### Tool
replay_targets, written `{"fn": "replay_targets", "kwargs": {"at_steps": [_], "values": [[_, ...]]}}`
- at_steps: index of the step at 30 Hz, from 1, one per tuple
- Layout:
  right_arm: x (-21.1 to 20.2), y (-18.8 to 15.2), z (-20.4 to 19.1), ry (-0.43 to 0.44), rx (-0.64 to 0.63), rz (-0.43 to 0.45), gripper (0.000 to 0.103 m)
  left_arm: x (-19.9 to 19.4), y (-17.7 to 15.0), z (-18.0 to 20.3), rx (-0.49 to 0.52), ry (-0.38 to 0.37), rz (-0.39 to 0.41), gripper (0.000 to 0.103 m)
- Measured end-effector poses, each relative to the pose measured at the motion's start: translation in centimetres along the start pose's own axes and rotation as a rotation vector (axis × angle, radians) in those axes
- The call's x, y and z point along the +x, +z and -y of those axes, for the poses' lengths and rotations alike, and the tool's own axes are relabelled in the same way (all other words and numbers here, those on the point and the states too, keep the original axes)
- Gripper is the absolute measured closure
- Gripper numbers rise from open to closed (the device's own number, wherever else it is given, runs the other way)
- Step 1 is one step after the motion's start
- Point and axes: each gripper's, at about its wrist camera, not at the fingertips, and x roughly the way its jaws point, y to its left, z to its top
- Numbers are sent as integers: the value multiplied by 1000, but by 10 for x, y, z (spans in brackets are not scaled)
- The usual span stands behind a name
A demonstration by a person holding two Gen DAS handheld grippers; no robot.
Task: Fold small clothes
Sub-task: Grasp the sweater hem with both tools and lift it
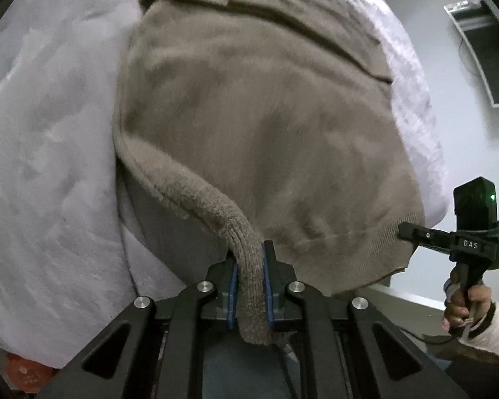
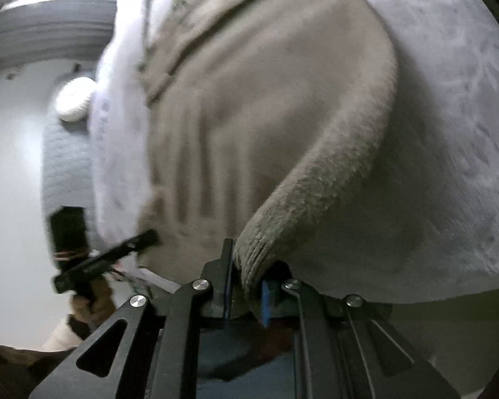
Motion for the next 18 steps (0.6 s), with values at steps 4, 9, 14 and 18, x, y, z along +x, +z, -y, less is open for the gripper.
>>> {"fn": "replay_targets", "kwargs": {"at_steps": [4,9,14,18], "values": [[-11,21,-15,92,32,68,89,-23,22,-3,4,-38,41,89],[-26,58,-42,178,77,177,89,-57,61,-7,38,-86,106,89],[-44,89,-60,233,99,287,89,-79,113,-8,93,-125,154,89],[-55,120,-73,267,102,347,89,-91,155,-4,112,-149,194,89]]}}
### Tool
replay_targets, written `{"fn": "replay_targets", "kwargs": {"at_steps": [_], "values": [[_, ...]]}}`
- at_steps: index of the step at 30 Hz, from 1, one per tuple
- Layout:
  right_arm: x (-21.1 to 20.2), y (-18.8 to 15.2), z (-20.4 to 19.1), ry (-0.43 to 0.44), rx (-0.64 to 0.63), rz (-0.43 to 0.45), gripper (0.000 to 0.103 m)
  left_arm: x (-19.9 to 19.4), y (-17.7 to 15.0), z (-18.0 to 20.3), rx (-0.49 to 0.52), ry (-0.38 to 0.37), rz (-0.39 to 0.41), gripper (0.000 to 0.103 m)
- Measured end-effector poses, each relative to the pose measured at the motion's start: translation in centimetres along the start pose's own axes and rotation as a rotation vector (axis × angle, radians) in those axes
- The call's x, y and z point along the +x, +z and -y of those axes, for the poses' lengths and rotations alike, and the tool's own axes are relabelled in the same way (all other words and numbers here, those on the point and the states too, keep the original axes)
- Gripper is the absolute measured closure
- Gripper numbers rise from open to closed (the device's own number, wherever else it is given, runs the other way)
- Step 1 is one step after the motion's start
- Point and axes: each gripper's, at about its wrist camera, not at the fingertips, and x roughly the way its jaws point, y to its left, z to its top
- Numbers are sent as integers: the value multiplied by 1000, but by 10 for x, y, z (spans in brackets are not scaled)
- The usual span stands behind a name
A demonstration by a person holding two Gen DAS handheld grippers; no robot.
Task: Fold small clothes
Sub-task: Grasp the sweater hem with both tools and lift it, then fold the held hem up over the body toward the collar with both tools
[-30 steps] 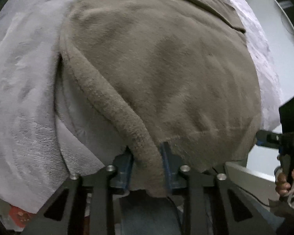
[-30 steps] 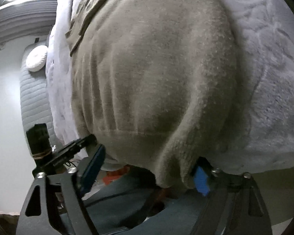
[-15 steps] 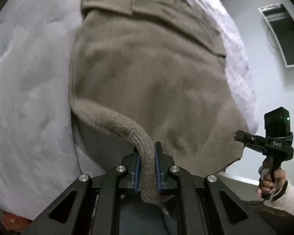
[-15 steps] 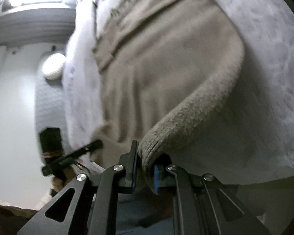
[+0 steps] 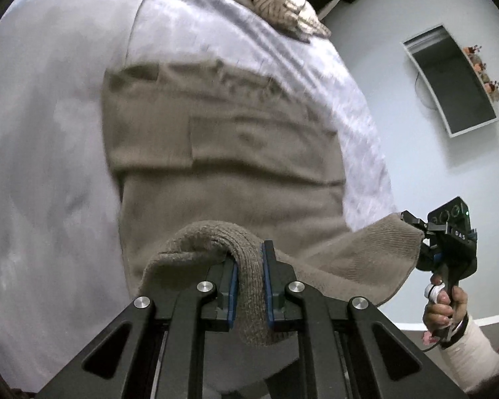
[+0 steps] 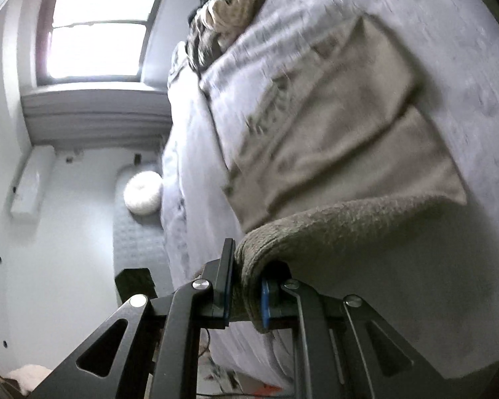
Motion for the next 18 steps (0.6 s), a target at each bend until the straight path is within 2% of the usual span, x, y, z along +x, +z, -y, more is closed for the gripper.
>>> {"fn": "replay_targets", "kwargs": {"at_steps": [5,10,18], "values": [[10,46,-10,6,-37,5,89,7,47,1,32,25,49,89],[29,96,-11,6,-58,-18,89,21,89,1,17,66,117,89],[91,175,37,-34,22,-86,89,75,139,-26,-64,223,157,89]]}}
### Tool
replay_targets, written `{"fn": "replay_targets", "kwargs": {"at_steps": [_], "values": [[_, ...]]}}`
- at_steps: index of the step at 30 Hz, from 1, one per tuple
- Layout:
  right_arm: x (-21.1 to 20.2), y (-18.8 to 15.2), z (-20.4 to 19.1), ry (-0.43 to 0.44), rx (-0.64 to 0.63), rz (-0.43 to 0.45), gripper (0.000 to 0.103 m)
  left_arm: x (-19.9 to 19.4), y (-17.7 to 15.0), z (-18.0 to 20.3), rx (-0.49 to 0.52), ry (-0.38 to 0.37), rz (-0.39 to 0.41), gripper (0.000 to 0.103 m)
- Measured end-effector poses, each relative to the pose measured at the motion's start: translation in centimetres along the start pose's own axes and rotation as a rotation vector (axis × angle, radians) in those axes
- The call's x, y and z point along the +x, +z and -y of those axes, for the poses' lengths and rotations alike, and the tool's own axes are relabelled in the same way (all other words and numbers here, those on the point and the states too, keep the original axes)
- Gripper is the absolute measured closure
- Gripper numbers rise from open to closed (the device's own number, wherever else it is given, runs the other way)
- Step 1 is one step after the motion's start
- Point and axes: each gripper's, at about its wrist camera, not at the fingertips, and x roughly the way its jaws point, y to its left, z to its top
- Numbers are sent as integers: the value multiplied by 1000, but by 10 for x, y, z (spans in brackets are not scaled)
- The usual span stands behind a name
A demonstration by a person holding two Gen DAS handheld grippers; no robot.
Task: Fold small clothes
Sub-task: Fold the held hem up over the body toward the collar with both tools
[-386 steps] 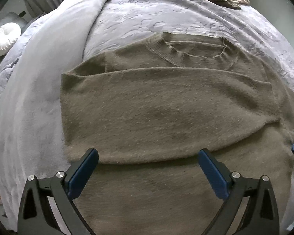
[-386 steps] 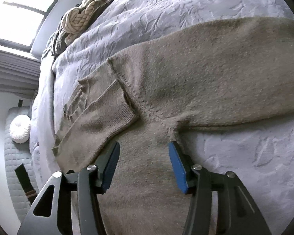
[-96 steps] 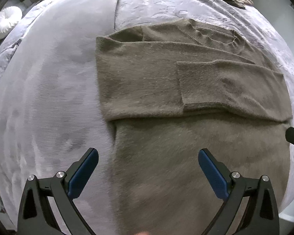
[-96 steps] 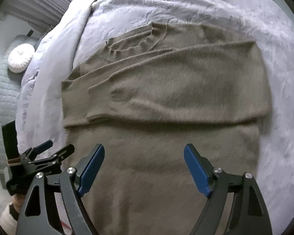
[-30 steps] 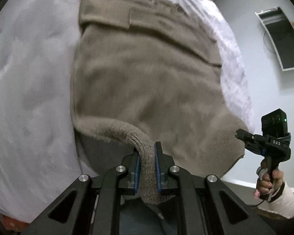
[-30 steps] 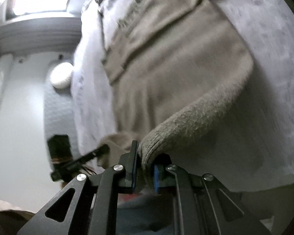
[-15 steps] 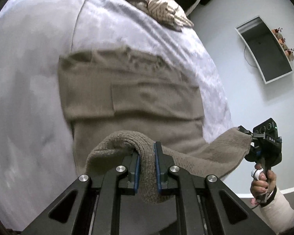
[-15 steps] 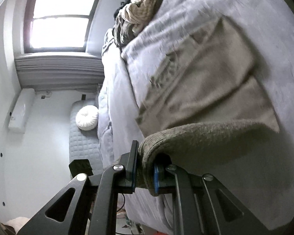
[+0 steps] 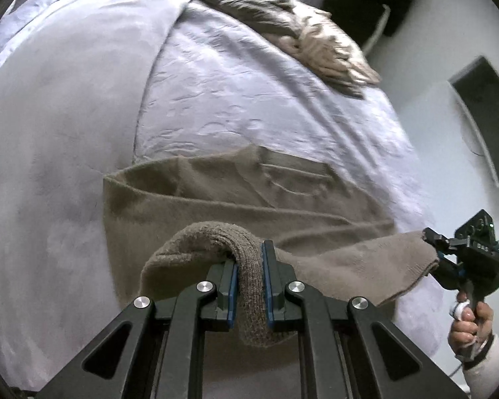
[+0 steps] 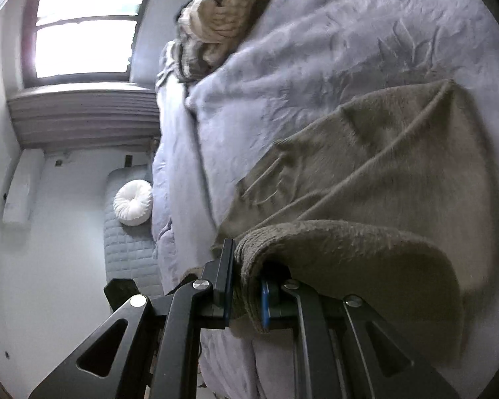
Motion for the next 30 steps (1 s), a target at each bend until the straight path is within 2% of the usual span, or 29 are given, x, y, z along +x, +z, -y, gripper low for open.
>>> {"fn": "replay_targets", "kwargs": {"at_steps": [4,9,10,12,13,14,16,20,21,22,23,25,27,30], "values": [[20,23,28,-7,47,-1,89,28,6,-11,-35,67,6,88],[35,35,50,-36,75,3,85,60,10,-29,-91,85,-32,88],[36,36,52,-33,82,7,84,62,10,-30,-90,85,-32,84],[32,34,49,-35,82,24,81,59,8,-29,-80,97,-14,83],[28,33,45,-44,66,37,71,54,8,-26,-71,99,-3,83],[24,33,42,-50,53,46,50,49,8,-23,-65,99,9,83],[13,33,27,-67,-7,82,31,36,10,-17,-57,97,40,83],[1,31,7,-122,-87,106,32,13,21,-12,-54,88,102,83],[0,29,3,-146,-106,108,34,10,23,-11,-50,90,113,83],[-1,27,1,-159,-123,107,41,9,24,-11,-43,94,115,83],[0,25,-1,-175,-140,101,56,9,24,-10,-31,96,108,83],[10,22,-7,-254,-196,69,72,18,21,-7,9,103,76,83],[26,22,-11,-337,-254,35,74,32,16,-1,49,116,32,83],[44,24,-8,-412,-308,17,74,62,12,6,74,122,-19,83]]}}
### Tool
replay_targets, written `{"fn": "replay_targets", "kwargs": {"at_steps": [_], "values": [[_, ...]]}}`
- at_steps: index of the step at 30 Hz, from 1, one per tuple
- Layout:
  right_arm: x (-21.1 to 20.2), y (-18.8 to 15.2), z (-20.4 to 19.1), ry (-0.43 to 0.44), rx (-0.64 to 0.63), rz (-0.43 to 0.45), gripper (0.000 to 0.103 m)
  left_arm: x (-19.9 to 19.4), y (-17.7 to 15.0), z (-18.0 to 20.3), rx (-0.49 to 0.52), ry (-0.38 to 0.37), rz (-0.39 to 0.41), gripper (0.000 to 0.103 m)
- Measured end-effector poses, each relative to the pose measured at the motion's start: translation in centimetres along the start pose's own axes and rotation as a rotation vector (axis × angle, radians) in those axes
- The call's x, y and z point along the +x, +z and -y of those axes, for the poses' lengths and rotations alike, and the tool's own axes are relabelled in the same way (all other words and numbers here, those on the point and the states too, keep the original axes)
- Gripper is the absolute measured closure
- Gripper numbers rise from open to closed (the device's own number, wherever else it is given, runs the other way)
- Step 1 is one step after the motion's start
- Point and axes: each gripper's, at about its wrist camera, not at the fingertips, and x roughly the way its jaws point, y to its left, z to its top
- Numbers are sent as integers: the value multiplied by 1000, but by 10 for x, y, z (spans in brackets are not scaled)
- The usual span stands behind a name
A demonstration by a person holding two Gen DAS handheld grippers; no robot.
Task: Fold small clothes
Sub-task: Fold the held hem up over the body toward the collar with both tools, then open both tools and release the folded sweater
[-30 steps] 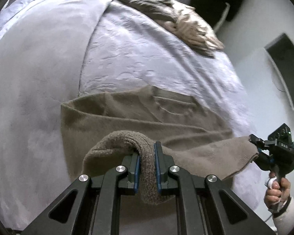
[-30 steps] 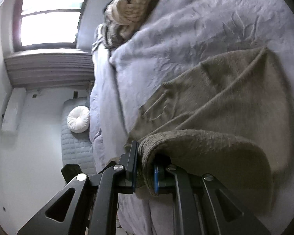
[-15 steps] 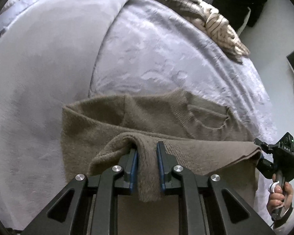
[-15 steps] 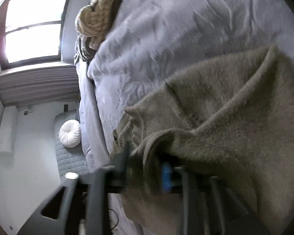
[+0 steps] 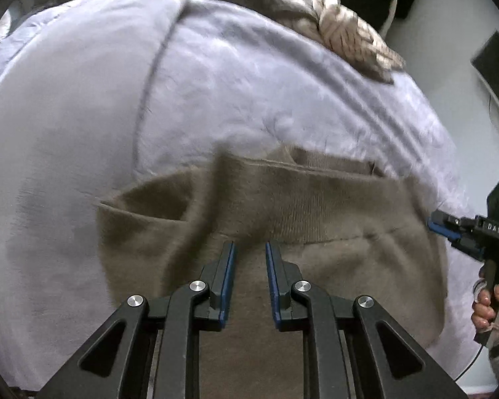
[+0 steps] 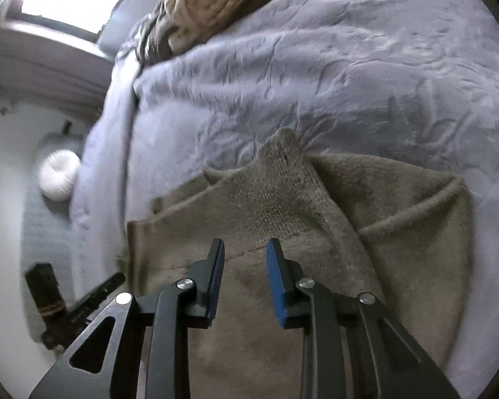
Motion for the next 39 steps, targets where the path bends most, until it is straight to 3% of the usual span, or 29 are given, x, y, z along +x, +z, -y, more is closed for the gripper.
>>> {"fn": "replay_targets", "kwargs": {"at_steps": [4,6,8,10,13,17,19,21,22,23,32,33,34,35,36,39], "values": [[15,6,5,-119,-46,16,74,29,6,-3,-34,54,-3,83],[18,8,13,-128,-41,28,78,40,9,-13,-80,76,5,83],[15,7,20,-147,-35,43,91,45,10,-25,-123,44,15,83],[12,7,23,-156,-20,56,93,45,10,-29,-123,34,23,83],[2,8,26,-218,2,87,93,38,10,-31,-94,87,33,83],[-17,1,27,-198,40,84,88,22,4,-36,-72,107,35,83],[-26,-8,24,-185,40,83,83,12,0,-34,-42,171,47,83],[-35,-24,18,-150,43,77,65,0,-11,-35,-16,212,50,83],[-39,-33,15,-136,43,73,50,-4,-15,-36,-17,206,48,83],[-39,-41,12,-125,41,68,47,-9,-22,-37,-20,196,41,83],[-35,-117,-9,-6,106,-47,47,-34,-78,-47,-106,188,-26,83],[-35,-125,-9,0,116,-62,47,-35,-82,-47,-115,183,-29,71],[-35,-132,-8,3,127,-75,46,-36,-86,-48,-122,185,-34,25],[-36,-139,-7,6,141,-89,44,-38,-89,-48,-131,199,-31,5],[-37,-147,-3,9,162,-103,43,-43,-94,-48,-137,220,-7,0],[-43,-169,13,8,246,-121,43,-47,-100,-48,-123,212,-17,0]]}}
